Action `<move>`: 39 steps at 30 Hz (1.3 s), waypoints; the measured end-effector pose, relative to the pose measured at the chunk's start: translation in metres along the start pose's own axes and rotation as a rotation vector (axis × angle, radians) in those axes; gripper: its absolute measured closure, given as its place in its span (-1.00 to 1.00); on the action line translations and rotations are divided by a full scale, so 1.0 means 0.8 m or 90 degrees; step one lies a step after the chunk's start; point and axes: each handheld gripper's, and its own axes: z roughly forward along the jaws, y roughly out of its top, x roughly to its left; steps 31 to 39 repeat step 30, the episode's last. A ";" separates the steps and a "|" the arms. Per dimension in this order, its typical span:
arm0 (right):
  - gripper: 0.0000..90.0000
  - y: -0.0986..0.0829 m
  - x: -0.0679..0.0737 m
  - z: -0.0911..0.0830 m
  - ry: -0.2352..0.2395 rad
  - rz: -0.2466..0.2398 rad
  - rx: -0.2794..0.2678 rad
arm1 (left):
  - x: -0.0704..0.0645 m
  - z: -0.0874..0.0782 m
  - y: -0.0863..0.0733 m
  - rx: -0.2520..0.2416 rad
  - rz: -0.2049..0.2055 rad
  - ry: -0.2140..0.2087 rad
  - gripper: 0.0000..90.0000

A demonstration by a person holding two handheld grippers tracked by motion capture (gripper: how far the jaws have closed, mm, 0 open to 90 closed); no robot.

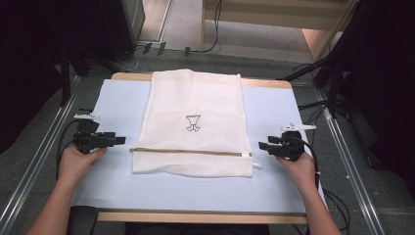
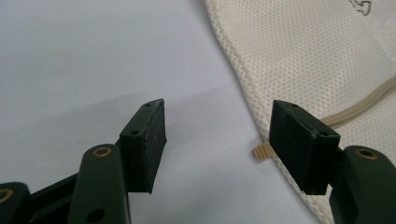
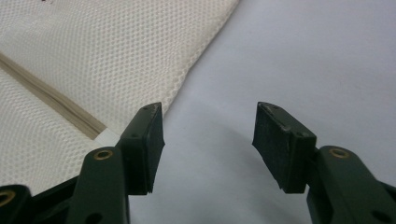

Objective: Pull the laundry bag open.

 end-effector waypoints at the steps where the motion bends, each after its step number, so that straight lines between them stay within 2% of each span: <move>1: -0.05 0.000 -0.002 0.000 -0.002 0.001 0.002 | 0.001 0.000 0.000 -0.002 -0.002 0.003 -0.17; 12: -0.13 -0.005 -0.013 0.002 -0.020 0.016 0.005 | 0.006 0.001 -0.002 0.006 -0.007 0.020 -0.19; 39: -0.16 -0.006 -0.013 0.004 -0.026 0.017 0.010 | 0.007 0.003 -0.003 0.010 -0.008 0.028 -0.22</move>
